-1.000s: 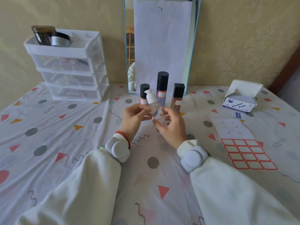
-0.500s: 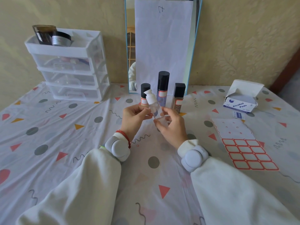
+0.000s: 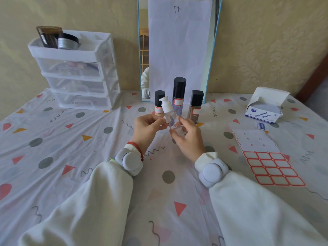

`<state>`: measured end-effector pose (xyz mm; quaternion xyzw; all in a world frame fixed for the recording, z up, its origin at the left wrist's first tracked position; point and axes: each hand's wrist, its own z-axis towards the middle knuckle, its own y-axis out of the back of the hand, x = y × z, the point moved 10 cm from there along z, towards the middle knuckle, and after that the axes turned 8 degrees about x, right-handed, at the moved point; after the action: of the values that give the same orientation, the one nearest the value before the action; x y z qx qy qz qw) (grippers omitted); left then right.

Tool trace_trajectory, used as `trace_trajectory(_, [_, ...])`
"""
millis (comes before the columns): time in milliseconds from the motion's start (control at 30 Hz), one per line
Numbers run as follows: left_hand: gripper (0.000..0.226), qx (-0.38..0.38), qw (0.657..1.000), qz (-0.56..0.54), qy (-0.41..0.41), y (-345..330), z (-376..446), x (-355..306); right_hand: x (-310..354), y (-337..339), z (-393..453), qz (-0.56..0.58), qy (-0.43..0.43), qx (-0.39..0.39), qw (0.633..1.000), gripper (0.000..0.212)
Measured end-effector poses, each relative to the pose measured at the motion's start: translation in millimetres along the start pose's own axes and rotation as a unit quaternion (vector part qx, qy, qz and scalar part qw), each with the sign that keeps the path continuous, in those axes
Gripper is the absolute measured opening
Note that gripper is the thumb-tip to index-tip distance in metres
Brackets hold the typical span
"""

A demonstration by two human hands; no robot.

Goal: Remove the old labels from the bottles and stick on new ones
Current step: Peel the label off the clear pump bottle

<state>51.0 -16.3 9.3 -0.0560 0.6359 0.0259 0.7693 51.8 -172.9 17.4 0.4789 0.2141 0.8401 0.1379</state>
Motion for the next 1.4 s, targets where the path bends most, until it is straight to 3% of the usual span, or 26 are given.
trace_trajectory(200, [0.009, 0.009, 1.0, -0.022, 0.004, 0.0, -0.1, 1.3, 1.3, -1.9, 0.0, 0.002, 0.001, 0.011, 1.0, 0.042])
trace_trajectory(333, [0.017, 0.054, 0.996, -0.077, 0.006, -5.9, -0.2, 0.2, 2.1, 5.7, -0.6, 0.006, 0.001, -0.012, 1.0, 0.031])
trace_trajectory(667, [0.008, 0.019, 1.0, -0.012, 0.016, -2.7, -1.7, 3.7, 8.6, 5.2, -2.0, -0.007, 0.022, -0.019, 1.0, 0.048])
trace_trajectory(1200, [0.006, 0.007, 1.0, -0.007, 0.023, 0.9, -0.7, 5.9, -11.6, 0.7, 0.4, 0.054, -0.041, -0.013, 0.998, 0.044])
trace_trajectory(1400, [0.012, 0.051, 0.997, -0.05, -0.002, -8.8, -1.4, 2.2, -16.5, 4.4, -0.3, 0.088, -0.081, -0.008, 0.993, 0.037])
